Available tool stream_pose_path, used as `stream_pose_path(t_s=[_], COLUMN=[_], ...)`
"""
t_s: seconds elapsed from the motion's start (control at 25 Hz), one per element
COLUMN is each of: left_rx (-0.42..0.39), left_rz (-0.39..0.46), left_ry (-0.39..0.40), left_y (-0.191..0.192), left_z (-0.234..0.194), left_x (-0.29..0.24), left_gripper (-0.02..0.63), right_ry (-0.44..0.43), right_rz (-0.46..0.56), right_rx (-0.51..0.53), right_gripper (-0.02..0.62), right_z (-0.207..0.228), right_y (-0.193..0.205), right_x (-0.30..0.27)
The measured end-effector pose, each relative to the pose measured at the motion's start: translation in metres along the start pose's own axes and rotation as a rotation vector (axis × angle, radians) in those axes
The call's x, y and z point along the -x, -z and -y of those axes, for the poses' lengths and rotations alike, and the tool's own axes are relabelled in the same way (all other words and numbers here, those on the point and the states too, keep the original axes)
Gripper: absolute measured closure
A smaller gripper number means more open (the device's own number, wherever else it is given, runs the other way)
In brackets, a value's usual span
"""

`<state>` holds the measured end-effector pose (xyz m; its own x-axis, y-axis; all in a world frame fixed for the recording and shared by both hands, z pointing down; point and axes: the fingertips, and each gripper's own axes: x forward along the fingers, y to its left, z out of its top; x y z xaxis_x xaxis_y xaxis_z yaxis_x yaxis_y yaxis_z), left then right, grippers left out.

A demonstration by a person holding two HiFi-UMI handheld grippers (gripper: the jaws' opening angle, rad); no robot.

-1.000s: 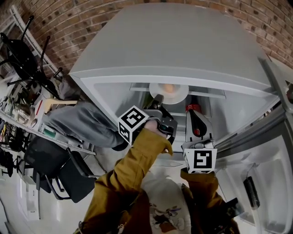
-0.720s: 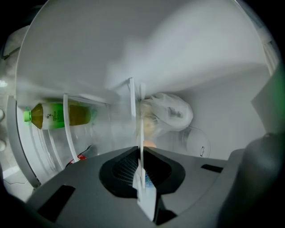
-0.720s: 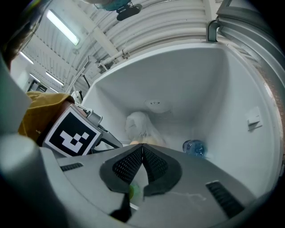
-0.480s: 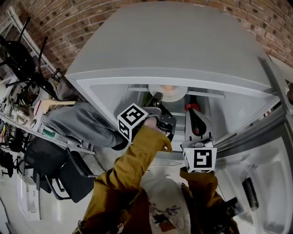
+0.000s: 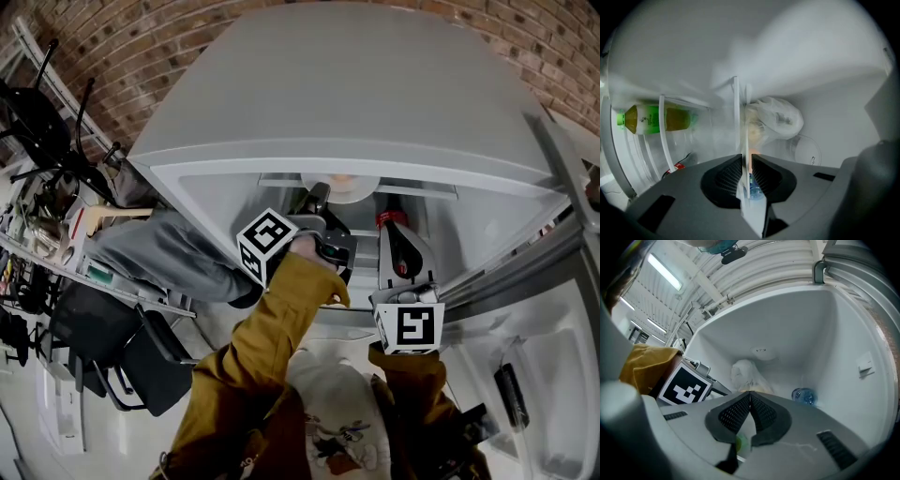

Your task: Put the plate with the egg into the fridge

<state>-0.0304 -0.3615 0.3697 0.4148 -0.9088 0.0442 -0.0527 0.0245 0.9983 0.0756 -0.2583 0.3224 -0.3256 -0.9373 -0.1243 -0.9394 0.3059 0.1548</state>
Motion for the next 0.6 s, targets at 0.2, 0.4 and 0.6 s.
stream_pose_path(t_s=[0.2,0.4,0.6], left_rx=[0.007,0.013,0.01], left_rz=[0.001,-0.002,0.005], left_ry=[0.011,0.002,-0.002], left_y=[0.0004,0.0014,0.0018], left_z=[0.0017,-0.0029,-0.0041], left_x=[-0.0003,0.0018,0.0067], left_gripper=[0.464,0.452,0.451], right_ry=[0.0,-0.007,0.001], right_rz=[-0.012,-0.015,-0.015], right_rx=[-0.005,-0.004,-0.027], right_gripper=[0.589,0.589,0.589], right_z=[0.0,-0.0011,-0.0013], right_y=[0.0038,0.0042,0.005], right_x=[0.0033,0.0049,0.0097])
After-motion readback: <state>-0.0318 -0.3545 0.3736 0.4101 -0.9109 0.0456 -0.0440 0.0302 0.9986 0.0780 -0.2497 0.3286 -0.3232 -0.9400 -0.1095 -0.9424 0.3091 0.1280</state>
